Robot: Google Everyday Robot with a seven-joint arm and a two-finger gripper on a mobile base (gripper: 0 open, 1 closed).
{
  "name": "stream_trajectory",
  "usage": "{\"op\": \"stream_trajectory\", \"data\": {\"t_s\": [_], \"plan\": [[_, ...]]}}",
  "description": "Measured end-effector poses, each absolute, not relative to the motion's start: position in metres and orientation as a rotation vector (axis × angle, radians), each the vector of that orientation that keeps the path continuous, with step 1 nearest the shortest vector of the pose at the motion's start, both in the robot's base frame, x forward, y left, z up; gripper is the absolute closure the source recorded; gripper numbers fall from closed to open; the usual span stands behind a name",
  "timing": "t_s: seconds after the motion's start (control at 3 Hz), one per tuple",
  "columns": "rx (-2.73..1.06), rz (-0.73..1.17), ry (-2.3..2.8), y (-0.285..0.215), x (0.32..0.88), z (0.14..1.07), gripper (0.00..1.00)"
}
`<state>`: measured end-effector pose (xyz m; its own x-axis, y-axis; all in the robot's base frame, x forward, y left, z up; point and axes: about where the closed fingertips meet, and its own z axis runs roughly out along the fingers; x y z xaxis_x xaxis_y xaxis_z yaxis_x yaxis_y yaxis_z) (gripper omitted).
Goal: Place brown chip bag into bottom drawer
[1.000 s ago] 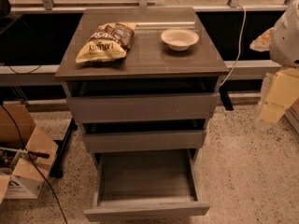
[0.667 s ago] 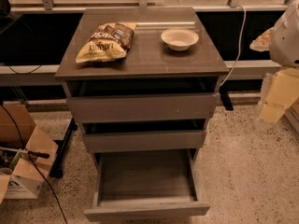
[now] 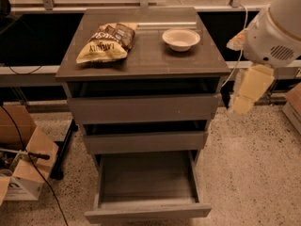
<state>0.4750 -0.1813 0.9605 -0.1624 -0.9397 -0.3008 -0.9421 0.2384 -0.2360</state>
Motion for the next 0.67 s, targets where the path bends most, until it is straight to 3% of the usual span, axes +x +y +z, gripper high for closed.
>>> {"op": "stream_trajectory", "data": {"t_s": [0.67], "plan": [[-1.632, 0.206, 2.03, -0.143, 0.55, 0.943, 0.0]]}}
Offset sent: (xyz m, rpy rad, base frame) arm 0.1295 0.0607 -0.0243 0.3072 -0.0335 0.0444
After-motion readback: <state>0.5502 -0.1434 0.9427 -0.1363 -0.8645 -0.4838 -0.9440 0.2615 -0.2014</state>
